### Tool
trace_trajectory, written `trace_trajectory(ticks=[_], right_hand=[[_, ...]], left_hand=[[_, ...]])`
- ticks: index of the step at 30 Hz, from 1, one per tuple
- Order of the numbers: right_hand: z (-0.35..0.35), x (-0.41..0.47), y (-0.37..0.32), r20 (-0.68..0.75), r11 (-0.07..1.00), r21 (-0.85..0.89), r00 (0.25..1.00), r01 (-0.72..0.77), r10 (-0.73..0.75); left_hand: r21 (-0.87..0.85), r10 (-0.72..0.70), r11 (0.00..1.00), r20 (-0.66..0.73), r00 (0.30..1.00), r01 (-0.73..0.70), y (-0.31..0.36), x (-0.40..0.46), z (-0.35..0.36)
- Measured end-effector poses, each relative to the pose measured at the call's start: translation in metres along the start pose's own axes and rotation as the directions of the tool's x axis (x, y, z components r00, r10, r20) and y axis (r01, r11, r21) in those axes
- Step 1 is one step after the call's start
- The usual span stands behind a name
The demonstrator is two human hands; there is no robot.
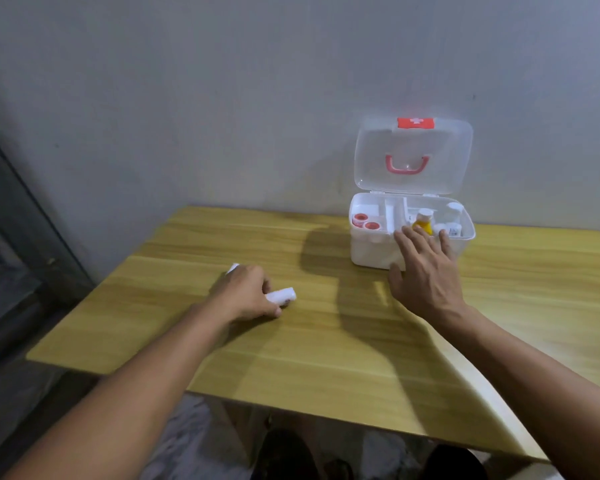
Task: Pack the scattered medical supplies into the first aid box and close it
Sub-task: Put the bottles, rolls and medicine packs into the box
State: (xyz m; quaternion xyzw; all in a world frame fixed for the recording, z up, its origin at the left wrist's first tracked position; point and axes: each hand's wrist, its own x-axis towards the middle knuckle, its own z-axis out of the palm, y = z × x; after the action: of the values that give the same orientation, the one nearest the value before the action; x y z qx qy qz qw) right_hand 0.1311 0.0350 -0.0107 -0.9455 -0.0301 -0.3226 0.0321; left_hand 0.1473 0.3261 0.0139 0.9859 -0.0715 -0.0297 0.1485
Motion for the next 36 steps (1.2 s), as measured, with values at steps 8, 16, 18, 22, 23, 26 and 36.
trace_trajectory(ticks=[8,16,18,22,23,26,36], right_hand=[[0.000,-0.004,0.001,-0.032,0.999,0.044,0.999,0.004,-0.002],[0.002,-0.003,0.006,-0.014,0.999,0.039,1.000,0.009,-0.009],[0.003,-0.003,0.006,-0.010,0.999,0.041,1.000,0.007,-0.007],[0.004,-0.004,0.007,-0.020,0.999,0.054,1.000,-0.001,0.002],[0.004,-0.004,0.007,-0.019,0.998,0.059,1.000,-0.002,0.003],[0.004,-0.004,0.008,-0.008,0.998,0.070,1.000,-0.004,0.005],[0.000,-0.005,0.009,0.018,0.995,0.099,1.000,-0.002,0.000]], left_hand=[[-0.033,-0.237,0.971,-0.125,0.963,0.235,-0.025,0.025,-0.001],[-0.198,-0.035,0.980,-0.193,0.981,-0.004,0.019,0.055,-0.028],[-0.227,0.085,0.965,-0.203,0.975,-0.131,0.051,0.067,-0.042],[-0.254,0.219,0.932,-0.178,0.959,-0.259,0.113,0.095,-0.060],[-0.250,0.237,0.929,-0.163,0.958,-0.272,0.127,0.102,-0.062],[-0.200,0.273,0.936,-0.107,0.956,-0.289,0.158,0.120,-0.060],[-0.098,0.238,0.966,-0.012,0.971,-0.238,0.195,0.147,-0.037]])
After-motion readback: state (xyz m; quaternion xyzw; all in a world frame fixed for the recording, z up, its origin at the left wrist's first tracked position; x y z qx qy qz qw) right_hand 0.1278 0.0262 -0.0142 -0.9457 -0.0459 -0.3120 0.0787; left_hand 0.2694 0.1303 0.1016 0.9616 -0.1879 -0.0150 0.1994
